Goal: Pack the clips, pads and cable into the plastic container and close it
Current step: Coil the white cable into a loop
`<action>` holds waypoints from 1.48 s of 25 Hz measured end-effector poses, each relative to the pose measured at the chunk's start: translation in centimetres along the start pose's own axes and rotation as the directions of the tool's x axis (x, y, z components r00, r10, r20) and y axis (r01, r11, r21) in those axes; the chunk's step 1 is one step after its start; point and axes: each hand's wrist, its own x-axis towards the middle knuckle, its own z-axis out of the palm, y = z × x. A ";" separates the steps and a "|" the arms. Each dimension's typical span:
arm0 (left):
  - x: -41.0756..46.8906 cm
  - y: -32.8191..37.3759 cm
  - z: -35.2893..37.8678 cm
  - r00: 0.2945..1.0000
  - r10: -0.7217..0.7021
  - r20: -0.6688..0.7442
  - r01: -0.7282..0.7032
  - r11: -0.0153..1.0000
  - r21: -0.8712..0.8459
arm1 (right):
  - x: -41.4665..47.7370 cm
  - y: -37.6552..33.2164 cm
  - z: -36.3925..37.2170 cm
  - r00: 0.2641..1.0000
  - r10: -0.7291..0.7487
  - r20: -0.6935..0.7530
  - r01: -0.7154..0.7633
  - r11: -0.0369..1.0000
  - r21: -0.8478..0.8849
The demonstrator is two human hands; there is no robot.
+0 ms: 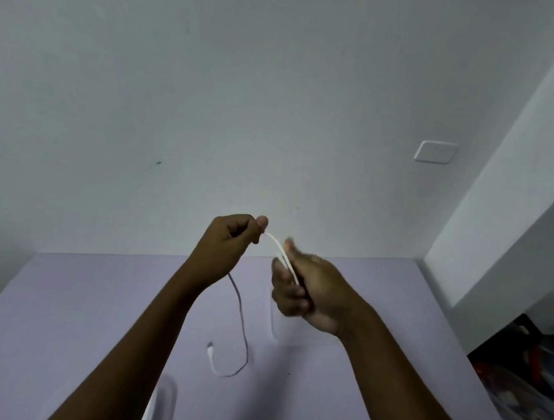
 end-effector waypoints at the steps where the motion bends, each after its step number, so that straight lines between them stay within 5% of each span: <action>1: -0.1 -0.8 0.8 0.999 -0.035 0.021 0.035 0.999 -0.009 | 0.0 -0.8 0.3 0.997 -0.081 0.015 0.077 0.975 0.209; 3: -0.9 -1.9 2.3 0.989 -0.071 0.132 0.063 0.996 0.062 | 0.6 -2.5 -0.1 0.961 -0.261 -0.094 0.264 0.755 0.600; 5: -1.8 -2.2 3.4 0.952 -0.087 0.292 0.031 0.981 0.190 | 1.1 -3.7 -1.5 0.852 -0.391 -0.349 0.524 0.628 0.576; 7: -2.4 -1.4 3.5 0.911 -0.104 0.398 0.003 0.969 0.246 | 1.6 -3.3 -3.4 0.660 -0.511 -0.551 0.625 0.780 0.026; 9: -2.5 0.4 2.7 0.906 -0.041 0.422 -0.064 0.970 0.233 | 1.8 -1.1 -4.6 0.574 -0.641 -0.509 0.301 0.743 -0.598; 12: -1.8 3.3 0.8 0.901 0.049 0.430 -0.123 0.982 0.145 | 1.7 2.8 -5.1 0.761 -0.497 -0.418 -0.008 0.636 -0.772; 14: -1.1 3.7 -0.4 0.929 0.070 0.363 -0.100 0.993 0.064 | 1.1 3.8 -4.6 0.904 -0.239 -0.356 -0.079 0.723 -0.686; 17: 0.0 2.3 -0.7 0.986 0.030 0.163 -0.030 1.000 -0.002 | -0.2 3.0 -3.2 0.991 -0.009 -0.135 -0.047 0.913 -0.406; 19: 0.0 1.0 0.0 0.992 0.009 0.129 -0.017 0.998 0.060 | -1.2 1.0 -1.6 0.997 -0.074 0.025 0.074 0.997 -0.017; 21: -0.9 -0.2 1.1 0.960 -0.035 0.278 0.004 0.994 0.109 | -2.1 -1.6 -0.4 0.951 -0.309 -0.013 0.281 0.847 0.452; 22: -1.6 -0.5 1.6 0.922 -0.086 0.377 0.048 0.993 0.109 | -2.1 -2.8 -0.4 0.895 -0.431 -0.116 0.420 0.724 0.547; 23: -2.3 -0.5 2.1 0.881 -0.137 0.452 0.094 0.989 0.115 | -2.0 -3.7 -0.5 0.822 -0.520 -0.229 0.557 0.657 0.508; 25: -3.3 0.1 2.7 0.835 -0.177 0.521 0.109 0.981 0.160 | -1.2 -3.7 -1.4 0.694 -0.620 -0.366 0.687 0.723 0.077; 26: -3.6 0.5 2.8 0.832 -0.158 0.532 0.056 0.978 0.202 | -0.7 -3.0 -2.0 0.655 -0.648 -0.388 0.591 0.760 -0.272; 28: -3.8 1.5 2.2 0.833 -0.091 0.546 -0.091 0.950 0.298 | 0.2 -0.2 -3.0 0.677 -0.661 -0.324 0.230 0.608 -0.760; 30: -3.4 1.9 0.8 0.838 -0.076 0.541 -0.150 0.920 0.361 | 0.1 1.9 -3.7 0.776 -0.569 -0.273 0.042 0.478 -0.878; 33: -3.0 1.8 -1.7 0.854 -0.119 0.507 -0.102 0.916 0.387 | -1.1 2.5 -3.3 0.944 -0.182 -0.274 -0.158 0.479 -0.864; 35: -2.9 1.6 -2.6 0.866 -0.085 0.493 -0.106 0.932 0.347 | -1.7 2.2 -2.4 0.986 0.004 -0.167 -0.153 0.422 -0.894; 37: -2.8 1.6 -2.8 0.883 0.019 0.469 -0.156 0.955 0.254 | -2.1 1.9 -0.9 0.996 0.074 -0.053 -0.084 0.526 -0.847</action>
